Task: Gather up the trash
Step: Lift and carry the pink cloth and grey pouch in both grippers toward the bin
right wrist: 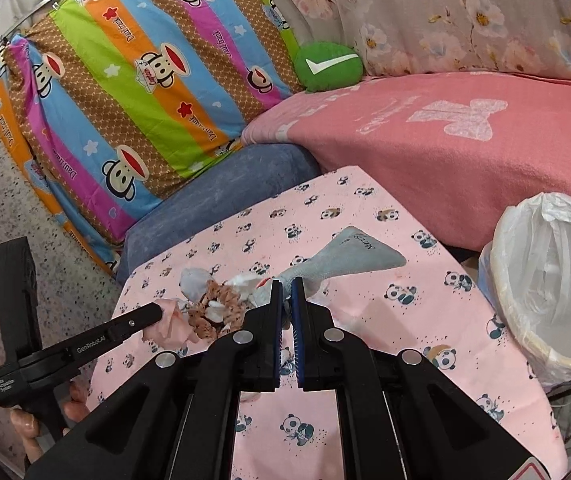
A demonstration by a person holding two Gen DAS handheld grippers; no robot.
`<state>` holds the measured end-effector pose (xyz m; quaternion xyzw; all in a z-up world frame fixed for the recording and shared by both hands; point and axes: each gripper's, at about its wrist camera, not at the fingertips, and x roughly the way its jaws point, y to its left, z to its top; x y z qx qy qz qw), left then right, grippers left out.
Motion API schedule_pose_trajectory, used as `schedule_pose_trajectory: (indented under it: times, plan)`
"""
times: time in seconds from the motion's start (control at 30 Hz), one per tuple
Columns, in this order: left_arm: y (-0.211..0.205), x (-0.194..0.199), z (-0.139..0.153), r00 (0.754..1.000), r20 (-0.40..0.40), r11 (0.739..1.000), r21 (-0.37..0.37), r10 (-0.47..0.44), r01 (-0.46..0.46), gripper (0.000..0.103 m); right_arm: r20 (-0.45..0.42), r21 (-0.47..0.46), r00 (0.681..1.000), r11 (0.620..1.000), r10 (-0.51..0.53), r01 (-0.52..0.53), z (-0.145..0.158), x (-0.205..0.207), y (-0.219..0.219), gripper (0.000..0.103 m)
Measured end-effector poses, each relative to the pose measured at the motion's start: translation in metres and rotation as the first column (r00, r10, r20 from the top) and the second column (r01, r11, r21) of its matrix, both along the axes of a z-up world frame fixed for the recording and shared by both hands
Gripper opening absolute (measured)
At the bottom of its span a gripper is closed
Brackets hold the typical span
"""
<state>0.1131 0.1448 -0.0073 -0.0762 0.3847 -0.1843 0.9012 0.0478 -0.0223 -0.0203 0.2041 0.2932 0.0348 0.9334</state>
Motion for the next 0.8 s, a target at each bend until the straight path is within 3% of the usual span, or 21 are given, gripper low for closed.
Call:
schedule_pose_trajectory:
  times: [0.17, 0.47, 0.8]
  plan:
    - [-0.031, -0.004, 0.03, 0.996, 0.054, 0.997, -0.025, -0.067, 0.068, 0.003, 0.052, -0.001, 0.998, 1.0, -0.02, 0.02, 0.025, -0.013, -0.023, 0.007]
    - [-0.107, -0.007, 0.054, 0.973, 0.098, 0.976, -0.048, -0.207, 0.213, 0.003, 0.1, -0.007, 0.991, 0.996, -0.092, 0.093, 0.047, -0.035, -0.077, 0.007]
    - [-0.193, -0.014, 0.051, 0.928, 0.086, 0.929, -0.039, -0.364, 0.368, 0.003, 0.067, 0.025, 0.972, 0.974, -0.226, 0.224, 0.031, -0.058, -0.155, 0.007]
